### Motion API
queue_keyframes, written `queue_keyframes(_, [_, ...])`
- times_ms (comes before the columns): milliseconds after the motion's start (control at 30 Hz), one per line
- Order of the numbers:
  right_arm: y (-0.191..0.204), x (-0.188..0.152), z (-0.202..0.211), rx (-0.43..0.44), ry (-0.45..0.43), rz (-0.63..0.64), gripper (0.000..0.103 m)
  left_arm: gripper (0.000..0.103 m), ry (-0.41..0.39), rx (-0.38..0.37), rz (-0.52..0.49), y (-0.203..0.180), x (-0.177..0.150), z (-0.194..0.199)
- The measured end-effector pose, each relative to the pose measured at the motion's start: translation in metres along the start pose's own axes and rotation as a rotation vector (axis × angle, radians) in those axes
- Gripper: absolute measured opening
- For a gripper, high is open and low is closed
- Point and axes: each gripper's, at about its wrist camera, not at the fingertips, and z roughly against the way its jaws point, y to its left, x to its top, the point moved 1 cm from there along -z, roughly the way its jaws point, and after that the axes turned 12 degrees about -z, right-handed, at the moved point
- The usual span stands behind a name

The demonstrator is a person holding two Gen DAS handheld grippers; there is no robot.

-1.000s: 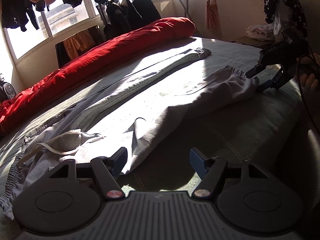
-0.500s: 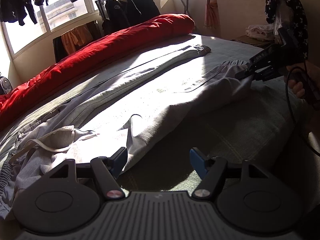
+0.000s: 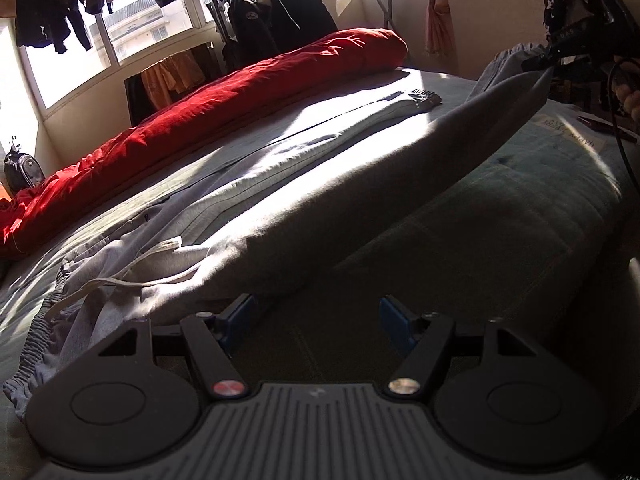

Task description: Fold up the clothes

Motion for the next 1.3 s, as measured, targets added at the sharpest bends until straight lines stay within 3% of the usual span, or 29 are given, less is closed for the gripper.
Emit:
queue_keyframes(233, [-0.005,0.012,0.020,-0.051,-0.035,-0.002,0.023,0.070,0.003,0.020,-0.005,0.004,-0.004,0.005])
queue_keyframes(367, [-0.013,0.007,0.009,-0.158,-0.001,-0.006,0.028,0.070,0.018,0.032,-0.008,0.009,-0.009,0.004])
queue_keyframes(433, [-0.022,0.003,-0.001,-0.233,0.021,-0.030,0.042,0.070,0.028,0.037,-0.002,0.012,-0.012,0.003])
queue_keyframes(667, [-0.043,-0.006,-0.005,-0.356,-0.004,-0.070,0.065,0.070,0.055,0.066,0.014,0.024,-0.025,0.004])
queue_keyframes(933, [-0.049,-0.003,-0.008,-0.341,0.012,-0.016,0.068,0.070,0.055,0.052,0.010,0.021,-0.023,0.000])
queue_keyframes(1300, [-0.064,0.006,-0.063,-0.320,0.130,0.161,0.072,0.070,0.041,0.008,-0.026,0.006,-0.004,-0.012])
